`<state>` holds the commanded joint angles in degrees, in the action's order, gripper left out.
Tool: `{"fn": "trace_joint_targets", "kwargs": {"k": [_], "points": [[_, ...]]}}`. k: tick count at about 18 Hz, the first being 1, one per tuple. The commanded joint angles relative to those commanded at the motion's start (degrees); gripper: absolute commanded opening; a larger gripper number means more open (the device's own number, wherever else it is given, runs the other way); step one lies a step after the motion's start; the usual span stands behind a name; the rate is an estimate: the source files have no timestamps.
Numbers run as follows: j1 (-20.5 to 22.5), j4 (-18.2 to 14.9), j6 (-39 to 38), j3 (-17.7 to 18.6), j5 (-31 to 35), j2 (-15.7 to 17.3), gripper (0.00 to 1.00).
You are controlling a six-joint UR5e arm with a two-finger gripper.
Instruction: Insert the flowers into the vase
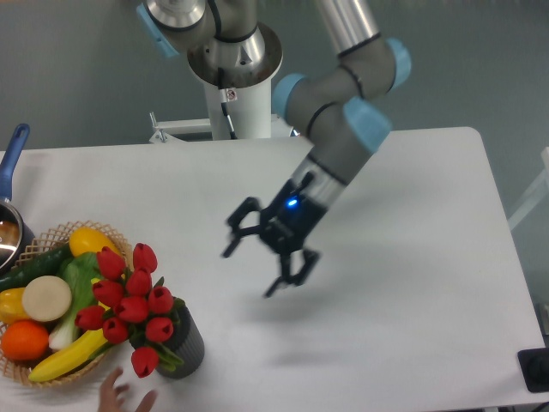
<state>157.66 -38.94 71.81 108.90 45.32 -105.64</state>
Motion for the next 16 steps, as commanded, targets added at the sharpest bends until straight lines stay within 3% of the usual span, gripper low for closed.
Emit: {"fn": "trace_joint_targets", "kwargs": {"k": [4, 9, 16], "points": [[4.84, 0.09, 0.96, -1.41, 9.76, -0.26, 1.0], [10.02, 0.09, 7.9, -0.71, 19.87, -0.35, 1.0], [9.69, -0.7, 8.35, -0.79, 35.08, -0.09, 1.0]]}}
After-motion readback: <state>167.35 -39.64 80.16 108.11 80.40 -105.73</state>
